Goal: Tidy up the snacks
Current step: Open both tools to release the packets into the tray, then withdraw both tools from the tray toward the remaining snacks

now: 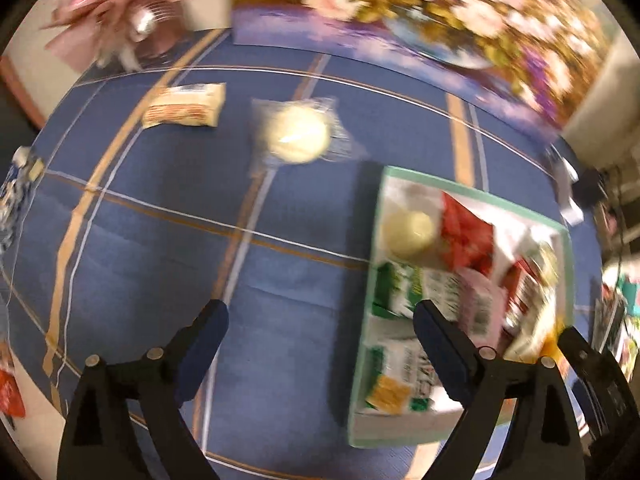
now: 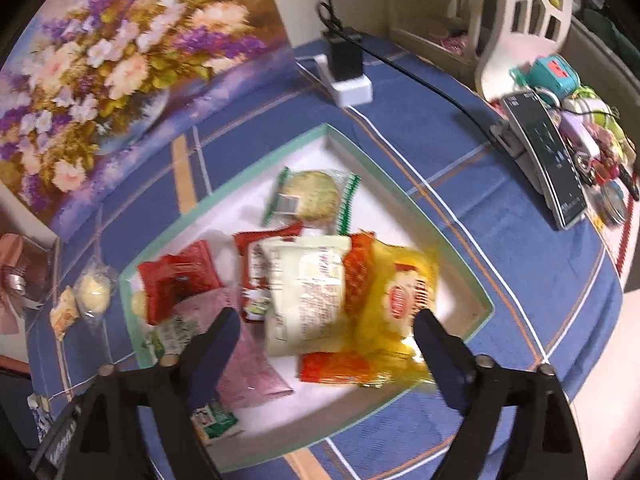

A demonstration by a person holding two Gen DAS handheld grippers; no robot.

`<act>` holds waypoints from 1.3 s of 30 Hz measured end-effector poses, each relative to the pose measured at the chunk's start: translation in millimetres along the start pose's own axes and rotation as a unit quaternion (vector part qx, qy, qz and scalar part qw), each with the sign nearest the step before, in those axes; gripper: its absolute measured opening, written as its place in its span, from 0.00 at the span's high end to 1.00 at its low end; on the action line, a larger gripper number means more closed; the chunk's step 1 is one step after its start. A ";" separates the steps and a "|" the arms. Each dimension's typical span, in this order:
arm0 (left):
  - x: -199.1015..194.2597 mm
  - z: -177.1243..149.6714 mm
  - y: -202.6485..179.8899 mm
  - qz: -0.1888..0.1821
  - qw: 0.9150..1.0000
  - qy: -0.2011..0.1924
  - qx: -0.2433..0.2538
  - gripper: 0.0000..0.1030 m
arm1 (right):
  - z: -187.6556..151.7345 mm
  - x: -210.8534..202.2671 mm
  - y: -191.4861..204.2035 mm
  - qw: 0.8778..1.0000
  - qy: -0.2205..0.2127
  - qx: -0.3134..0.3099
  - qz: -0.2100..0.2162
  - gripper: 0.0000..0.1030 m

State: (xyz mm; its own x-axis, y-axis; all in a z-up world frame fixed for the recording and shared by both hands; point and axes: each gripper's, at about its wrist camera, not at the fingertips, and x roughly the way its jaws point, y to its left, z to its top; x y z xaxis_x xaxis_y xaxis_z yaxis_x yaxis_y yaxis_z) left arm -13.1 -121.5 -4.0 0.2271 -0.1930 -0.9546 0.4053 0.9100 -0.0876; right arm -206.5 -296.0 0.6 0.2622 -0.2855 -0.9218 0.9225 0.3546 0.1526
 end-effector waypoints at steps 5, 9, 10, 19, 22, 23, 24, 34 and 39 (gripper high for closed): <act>2.6 8.9 26.0 0.026 0.999 -0.012 -0.031 0.06 | -4.2 -1.3 13.8 1.000 -0.004 -0.012 0.021 0.00; 0.6 19.5 50.7 0.050 0.996 -0.025 -0.063 0.06 | -10.3 -3.7 34.2 0.999 -0.007 -0.033 0.041 0.00; 0.6 22.7 60.8 0.058 0.995 -0.028 -0.074 0.06 | -12.5 -4.5 40.2 0.998 -0.008 -0.039 0.048 0.00; 4.7 36.1 131.6 0.149 0.982 -0.027 -0.115 0.06 | -42.3 -3.6 113.0 0.988 0.007 -0.120 0.102 0.00; 6.0 37.3 148.5 0.149 0.979 -0.026 -0.135 0.06 | -48.5 -1.2 128.6 0.985 0.009 -0.135 0.111 0.00; 5.6 37.5 153.1 0.147 0.979 -0.025 -0.140 0.06 | -48.9 -0.5 133.5 0.984 0.009 -0.140 0.112 0.00; 5.5 37.8 159.2 0.146 0.978 -0.025 -0.146 0.06 | -49.9 -0.6 137.3 0.983 0.008 -0.144 0.114 0.00; 5.4 45.3 179.2 0.122 0.980 -0.021 -0.154 0.06 | -60.1 1.8 170.1 0.979 0.014 -0.154 0.130 0.00; 9.2 56.5 184.3 0.096 0.984 -0.019 -0.151 0.06 | -61.2 8.7 183.2 0.979 0.022 -0.156 0.133 0.00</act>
State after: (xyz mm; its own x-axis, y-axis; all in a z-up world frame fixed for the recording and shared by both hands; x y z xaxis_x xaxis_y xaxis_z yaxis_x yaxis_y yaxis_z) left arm 113.6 23.8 -12.9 0.3092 -0.0162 -0.9508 0.0718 0.9974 0.0063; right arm -52.5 -179.0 -1.3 0.4626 -0.1109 -0.8796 0.6903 0.6677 0.2788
